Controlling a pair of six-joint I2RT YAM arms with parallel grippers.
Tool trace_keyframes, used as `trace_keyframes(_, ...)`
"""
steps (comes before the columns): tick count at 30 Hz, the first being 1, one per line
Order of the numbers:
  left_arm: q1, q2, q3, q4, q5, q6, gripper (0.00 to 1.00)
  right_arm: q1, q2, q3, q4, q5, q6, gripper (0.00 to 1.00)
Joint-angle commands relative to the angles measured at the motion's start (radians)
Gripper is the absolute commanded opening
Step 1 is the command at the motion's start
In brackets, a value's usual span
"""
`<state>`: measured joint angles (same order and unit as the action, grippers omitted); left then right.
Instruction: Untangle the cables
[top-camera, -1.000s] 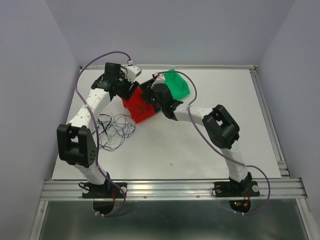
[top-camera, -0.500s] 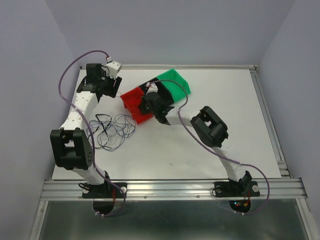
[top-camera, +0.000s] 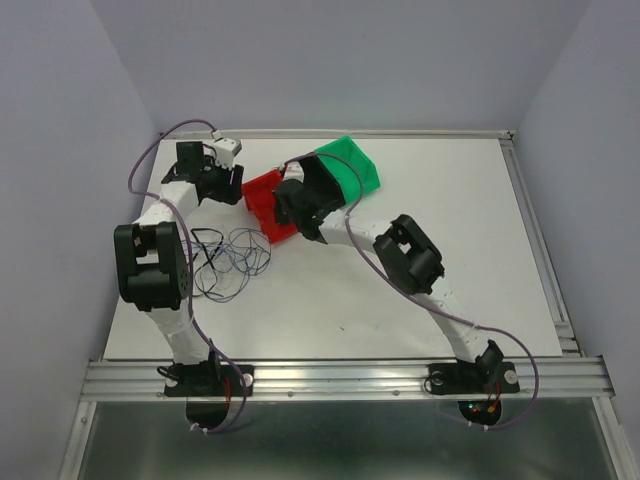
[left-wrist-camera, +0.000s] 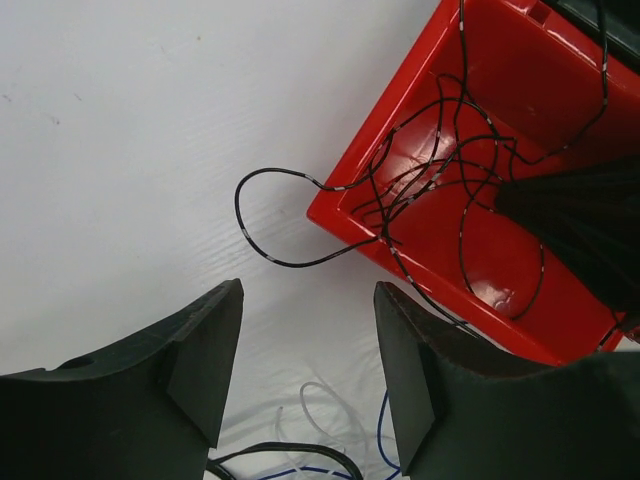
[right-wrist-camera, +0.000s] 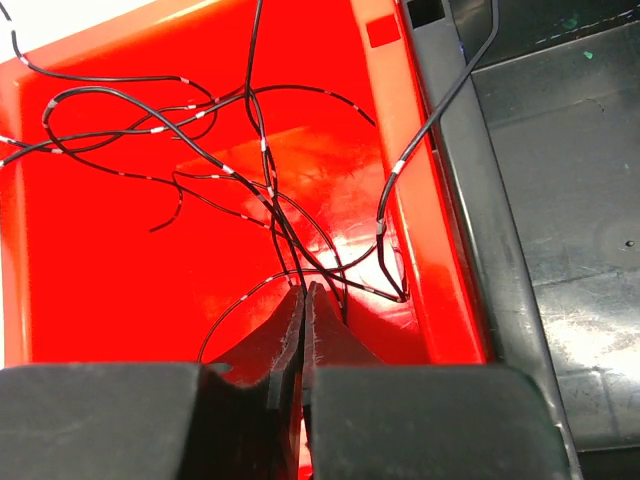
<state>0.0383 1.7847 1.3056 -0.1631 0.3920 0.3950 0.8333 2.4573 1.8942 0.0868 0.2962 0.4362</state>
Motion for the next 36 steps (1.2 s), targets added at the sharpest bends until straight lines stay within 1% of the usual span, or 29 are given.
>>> trace_keyframes(1,0.025,0.004,0.066,0.028,0.12,-0.03,0.65,0.01,0.032,0.078,-0.061,0.049,-0.037,0.01)
trace_keyframes(4,0.025,0.024,0.083,0.031,0.134,-0.039,0.62,0.01,0.061,0.121,-0.084,0.028,-0.048,0.01)
trace_keyframes(6,0.025,0.027,0.093,0.045,0.151,-0.044,0.6,0.01,0.1,0.19,-0.143,0.014,-0.066,0.0)
trace_keyframes(11,0.023,0.05,0.112,0.082,0.188,-0.051,0.59,0.018,0.169,0.337,-0.316,0.004,-0.106,0.01)
trace_keyframes(13,0.018,0.064,0.129,0.08,0.202,-0.051,0.58,0.023,0.16,0.332,-0.337,0.018,-0.122,0.0)
trace_keyframes(17,0.0,0.096,0.139,0.071,0.223,-0.041,0.54,0.023,0.1,0.269,-0.366,0.049,-0.129,0.01)
trace_keyframes(22,-0.02,0.099,0.129,0.065,0.176,-0.035,0.52,0.024,0.069,0.221,-0.366,0.055,-0.142,0.01)
trace_keyframes(23,-0.02,0.088,0.124,0.069,0.162,-0.036,0.52,0.026,0.063,0.22,-0.366,0.06,-0.142,0.0)
trace_keyframes(25,-0.017,0.062,0.1,0.097,0.128,-0.051,0.56,0.027,0.052,0.215,-0.367,0.066,-0.145,0.01)
trace_keyframes(26,-0.014,0.05,0.089,0.112,0.122,-0.061,0.61,0.027,0.049,0.213,-0.366,0.066,-0.145,0.01)
trace_keyframes(27,-0.006,0.036,0.064,0.128,0.117,-0.067,0.64,0.027,0.046,0.209,-0.366,0.066,-0.143,0.0)
trace_keyframes(29,-0.005,0.009,0.044,0.151,0.104,-0.074,0.67,0.027,0.04,0.201,-0.366,0.064,-0.142,0.01)
trace_keyframes(32,-0.005,-0.001,0.035,0.155,0.067,-0.084,0.67,0.027,0.042,0.194,-0.366,0.066,-0.136,0.01)
trace_keyframes(34,-0.005,0.005,0.038,0.157,0.018,-0.09,0.67,0.027,0.043,0.195,-0.366,0.063,-0.136,0.0)
trace_keyframes(36,-0.005,0.022,0.043,0.154,0.021,-0.085,0.67,0.027,0.046,0.198,-0.364,0.055,-0.134,0.01)
